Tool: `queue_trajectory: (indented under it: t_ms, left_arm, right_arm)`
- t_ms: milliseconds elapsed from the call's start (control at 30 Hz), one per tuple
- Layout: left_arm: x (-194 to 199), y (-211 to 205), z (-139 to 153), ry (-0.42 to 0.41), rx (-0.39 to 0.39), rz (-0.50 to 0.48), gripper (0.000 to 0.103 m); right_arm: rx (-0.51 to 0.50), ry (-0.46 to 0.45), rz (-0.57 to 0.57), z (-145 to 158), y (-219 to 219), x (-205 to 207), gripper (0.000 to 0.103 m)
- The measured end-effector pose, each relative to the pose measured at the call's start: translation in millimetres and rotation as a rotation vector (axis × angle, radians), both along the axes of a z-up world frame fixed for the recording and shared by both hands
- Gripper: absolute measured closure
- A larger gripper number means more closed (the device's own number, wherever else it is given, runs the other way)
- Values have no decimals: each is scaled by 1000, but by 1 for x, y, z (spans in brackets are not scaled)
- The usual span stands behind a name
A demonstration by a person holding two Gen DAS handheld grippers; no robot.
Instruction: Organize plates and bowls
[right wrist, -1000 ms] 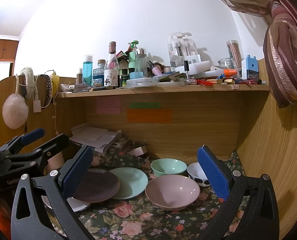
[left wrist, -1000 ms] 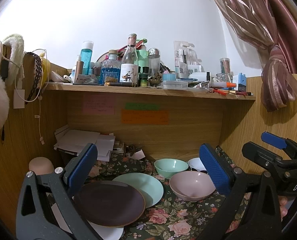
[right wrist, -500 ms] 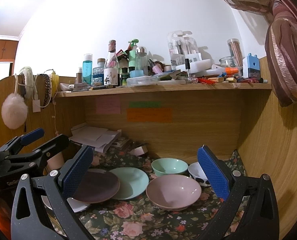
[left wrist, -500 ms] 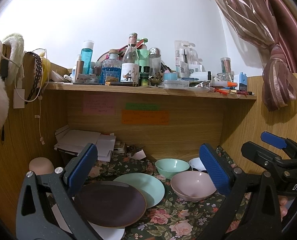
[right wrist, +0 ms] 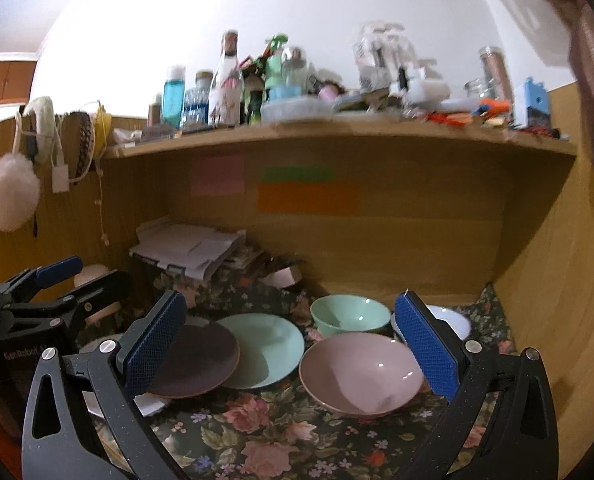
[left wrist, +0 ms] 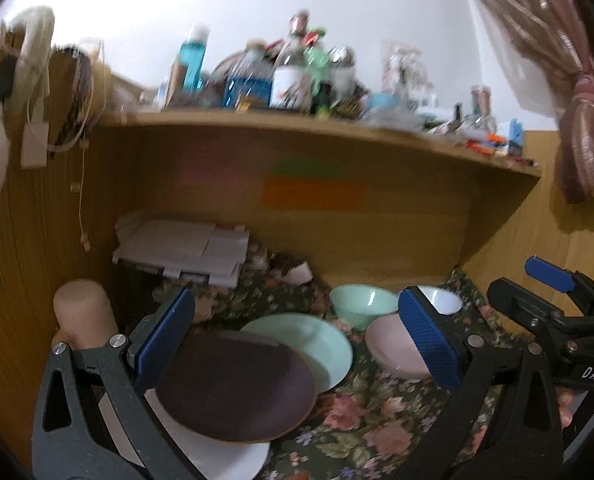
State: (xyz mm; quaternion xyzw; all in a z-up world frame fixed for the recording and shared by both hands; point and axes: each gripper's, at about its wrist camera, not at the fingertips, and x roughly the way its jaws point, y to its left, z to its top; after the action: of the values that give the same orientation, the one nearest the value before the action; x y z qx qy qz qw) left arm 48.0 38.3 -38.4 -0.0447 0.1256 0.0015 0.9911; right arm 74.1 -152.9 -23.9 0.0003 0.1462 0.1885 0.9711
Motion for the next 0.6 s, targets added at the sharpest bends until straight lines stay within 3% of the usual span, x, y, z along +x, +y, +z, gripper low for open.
queue_trajectory:
  t_ms: [500, 600]
  left_arm:
    - [46, 82, -69, 290, 7, 147, 0]
    - [52, 91, -80, 347, 19, 161, 0]
  right_arm:
    - [-86, 244, 193, -59, 59, 74, 0]
    - [-140, 288, 219, -72, 75, 86, 8]
